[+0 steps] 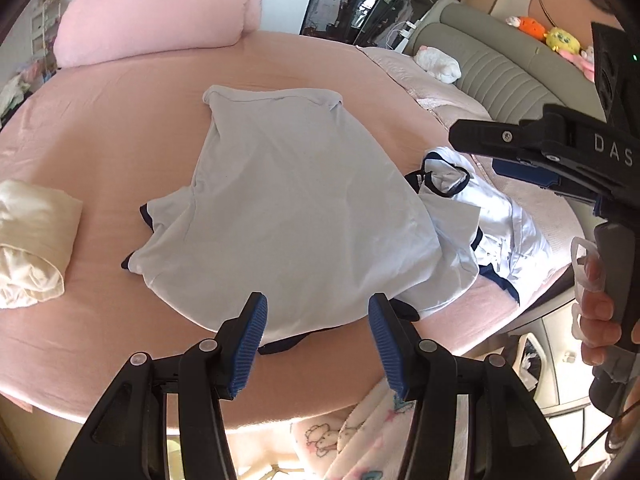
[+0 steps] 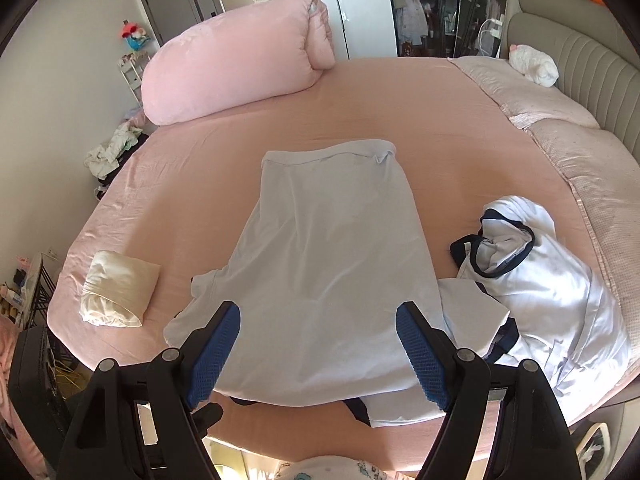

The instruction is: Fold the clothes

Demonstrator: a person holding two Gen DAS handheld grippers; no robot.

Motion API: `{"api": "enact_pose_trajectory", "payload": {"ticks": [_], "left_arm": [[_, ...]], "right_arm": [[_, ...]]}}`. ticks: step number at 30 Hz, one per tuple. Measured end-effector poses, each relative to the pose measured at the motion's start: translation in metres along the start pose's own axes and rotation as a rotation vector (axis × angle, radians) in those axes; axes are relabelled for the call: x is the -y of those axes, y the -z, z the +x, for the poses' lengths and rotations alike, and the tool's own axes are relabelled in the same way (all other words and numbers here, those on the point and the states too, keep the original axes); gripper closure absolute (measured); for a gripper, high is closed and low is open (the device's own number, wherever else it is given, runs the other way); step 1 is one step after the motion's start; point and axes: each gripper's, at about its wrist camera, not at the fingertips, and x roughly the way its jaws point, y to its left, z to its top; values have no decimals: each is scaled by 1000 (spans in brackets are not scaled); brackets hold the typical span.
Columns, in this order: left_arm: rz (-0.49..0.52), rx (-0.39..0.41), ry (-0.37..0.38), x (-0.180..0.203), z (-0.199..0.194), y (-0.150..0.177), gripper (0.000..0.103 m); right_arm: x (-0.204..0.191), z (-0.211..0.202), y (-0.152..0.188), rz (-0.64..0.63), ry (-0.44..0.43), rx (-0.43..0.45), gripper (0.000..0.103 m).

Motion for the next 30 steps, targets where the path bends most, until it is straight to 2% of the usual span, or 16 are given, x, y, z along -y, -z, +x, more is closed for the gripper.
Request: {"api": "enact_pose_trajectory", "payload": {"ticks": [5, 8, 11, 16, 19, 22, 30], "left_arm": [[-111, 59, -44, -20, -12, 8, 53], [-189, 84, -5, -31, -19, 3, 53], [-284, 111, -27, -42, -23, -6, 53], [-464, 195, 43, -64, -33, 14, 53], [-430, 206, 15, -68, -32, 26, 53], [-386, 169, -36, -70, -21, 29, 53], [-430, 89, 56, -90, 7, 40, 53]], "right_arm": [[1, -10, 17, -28, 41, 32, 23], [1, -15, 24, -42, 52, 51, 23], [0, -18, 30, -43, 94, 64, 23], [0, -17, 43, -18, 106, 58, 23], [1, -15, 51, -29, 140, 53, 23], [2, -12, 57, -51, 184, 44, 23], [13, 6, 78, 8, 162, 3, 23]]}}
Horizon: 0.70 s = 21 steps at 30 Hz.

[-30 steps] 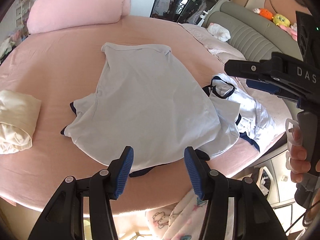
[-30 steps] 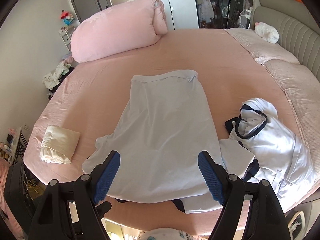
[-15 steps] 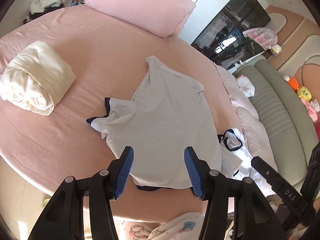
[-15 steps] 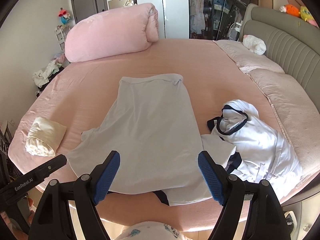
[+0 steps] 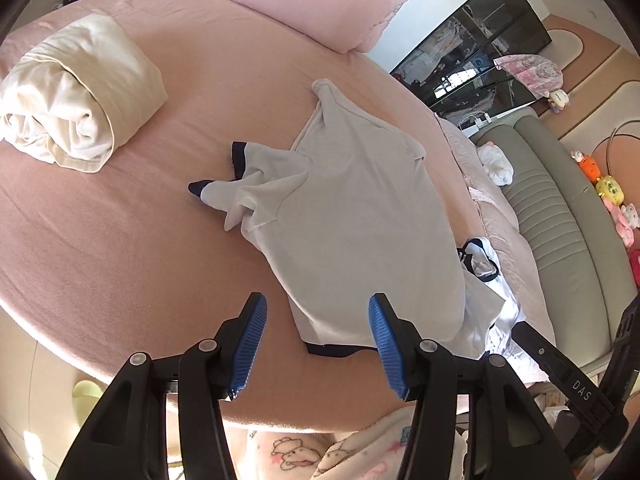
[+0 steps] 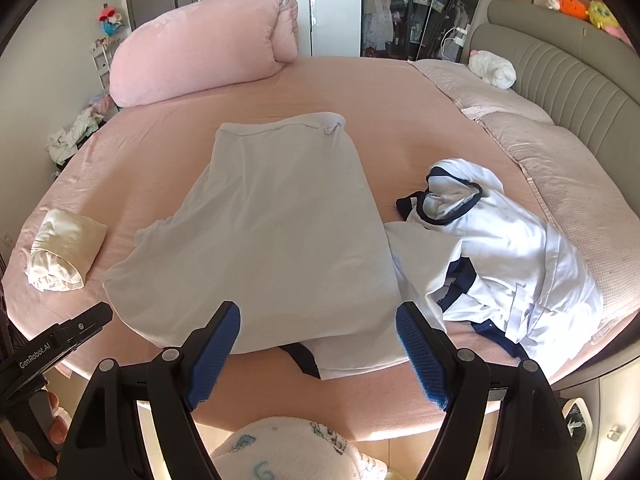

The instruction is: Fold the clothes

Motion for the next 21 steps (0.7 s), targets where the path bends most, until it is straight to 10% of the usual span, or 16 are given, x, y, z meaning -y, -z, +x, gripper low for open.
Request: {"api": "enact_pose_trajectory", "payload": {"ticks": [10, 21], "left_arm": [[250, -162, -67, -2, 22, 22, 53], [294, -191, 19, 13, 26, 31, 53]], "right_arm": [[8, 30, 33, 26, 49, -98, 23], [3, 54, 44, 4, 20, -160, 23]]}}
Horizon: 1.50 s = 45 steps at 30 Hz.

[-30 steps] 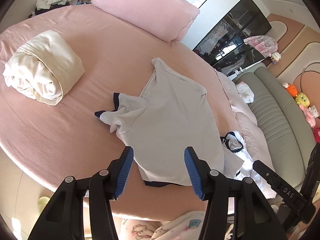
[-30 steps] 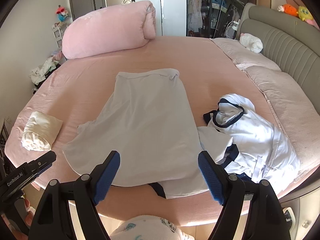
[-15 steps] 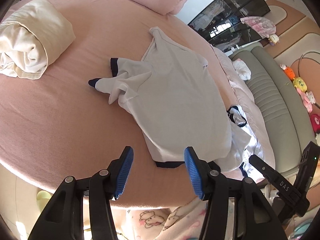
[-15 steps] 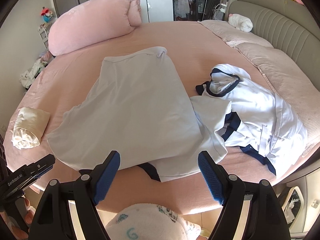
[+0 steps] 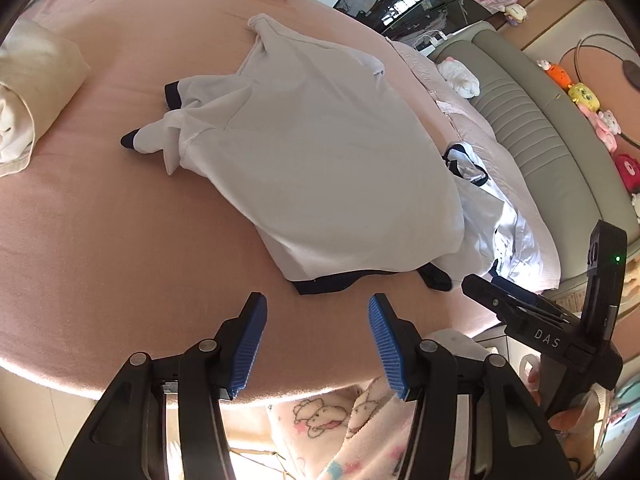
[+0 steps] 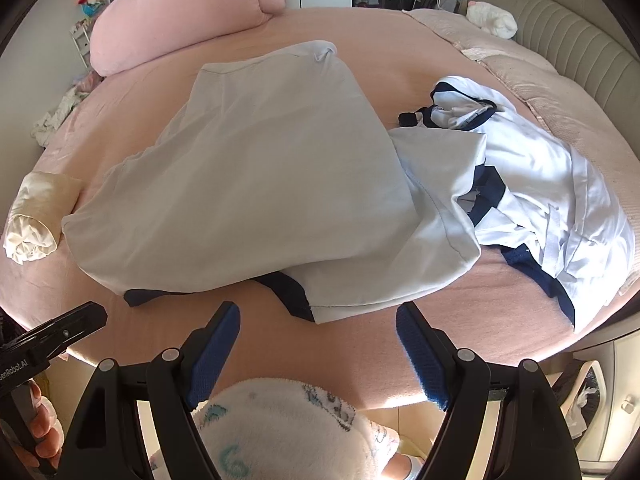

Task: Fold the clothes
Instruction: 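Grasp the hem of the white navy-trimmed top with both grippers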

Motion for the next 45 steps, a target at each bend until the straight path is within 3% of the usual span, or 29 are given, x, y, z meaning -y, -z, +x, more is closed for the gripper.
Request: {"api": "enact_pose_trajectory", "payload": {"ticks": [5, 11, 18, 25, 30, 35, 38, 40, 42, 45], "left_arm": [[85, -66, -101, 9, 27, 3, 53], [136, -30, -181, 19, 32, -1, 53], [376, 2, -400, 47, 44, 12, 53], [296, 86, -442, 41, 37, -2, 53], [266, 95, -451, 45, 48, -6, 53], [223, 132, -518, 48, 50, -7, 53], [174, 140, -471, 47, 47, -7, 75], [156, 149, -450, 46, 45, -6, 75], [164, 165, -465, 48, 43, -8, 76], [158, 180, -487, 49, 38, -14, 76]], "right_arm": [[-5, 19, -6, -43, 20, -76, 23], [-5, 39, -9, -65, 35, -130, 23], [-1, 59, -8, -59, 45, -169, 23], [-4, 63, -12, -85, 75, -157, 23], [-7, 65, -16, -76, 98, -162, 23], [-11, 64, -14, -85, 126, -139, 23], [-13, 62, -8, -107, 137, -101, 34], [-12, 60, -5, -107, 138, -82, 41], [-10, 56, -2, -87, 149, -64, 59], [-9, 52, 1, -67, 172, -41, 67]]}}
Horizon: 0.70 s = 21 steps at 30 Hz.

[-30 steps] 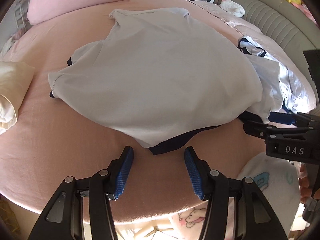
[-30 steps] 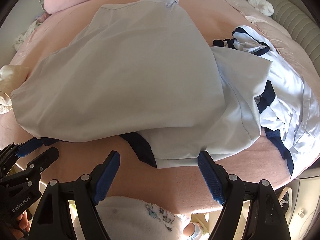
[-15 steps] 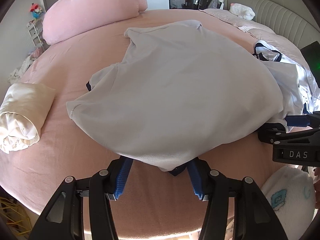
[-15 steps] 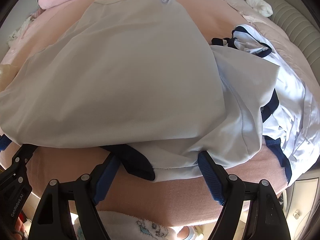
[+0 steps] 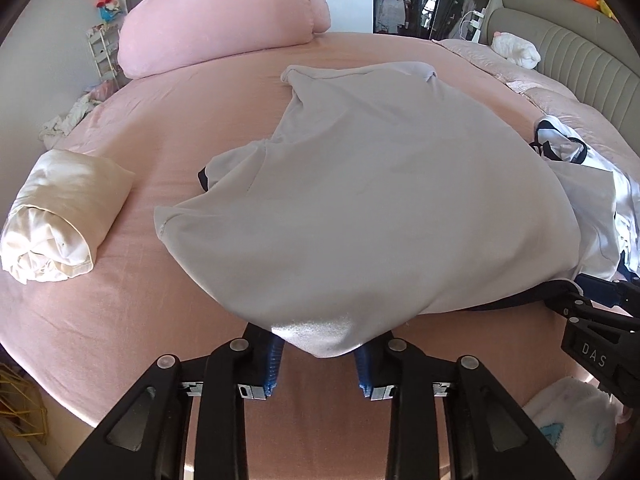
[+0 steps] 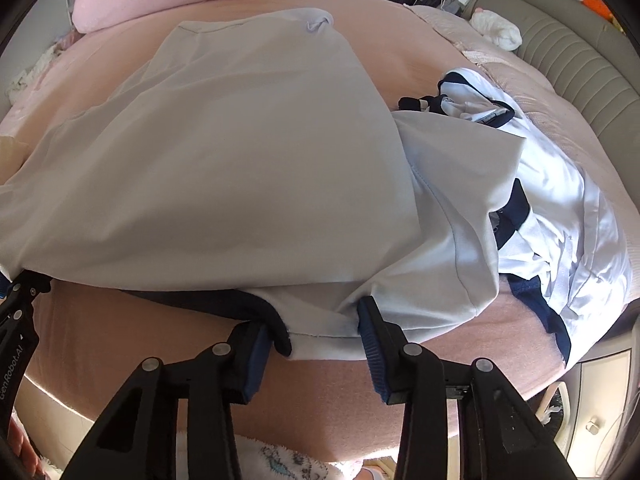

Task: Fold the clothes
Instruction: 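Grasp the hem of the white navy-trimmed top with both grippers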

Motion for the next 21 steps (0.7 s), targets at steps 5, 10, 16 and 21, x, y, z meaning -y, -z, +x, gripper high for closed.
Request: {"api": "enact_pose_trajectory", "payload": {"ticks": [5, 10, 16, 21], "left_arm": [[-68, -16, -1, -14, 5, -13, 76], [-93, 1, 3, -24, 6, -20, 74], [-127, 18, 16, -34, -5, -31, 74], [-116, 28, -5, -39, -14, -37, 73]], "right_arm": [[7, -5, -6, 14, 39, 15, 69], [11, -14, -7, 25, 8, 29, 69], [30, -22, -15, 92, -55, 52, 69], [53, -38, -16, 179, -35, 88, 69]]}}
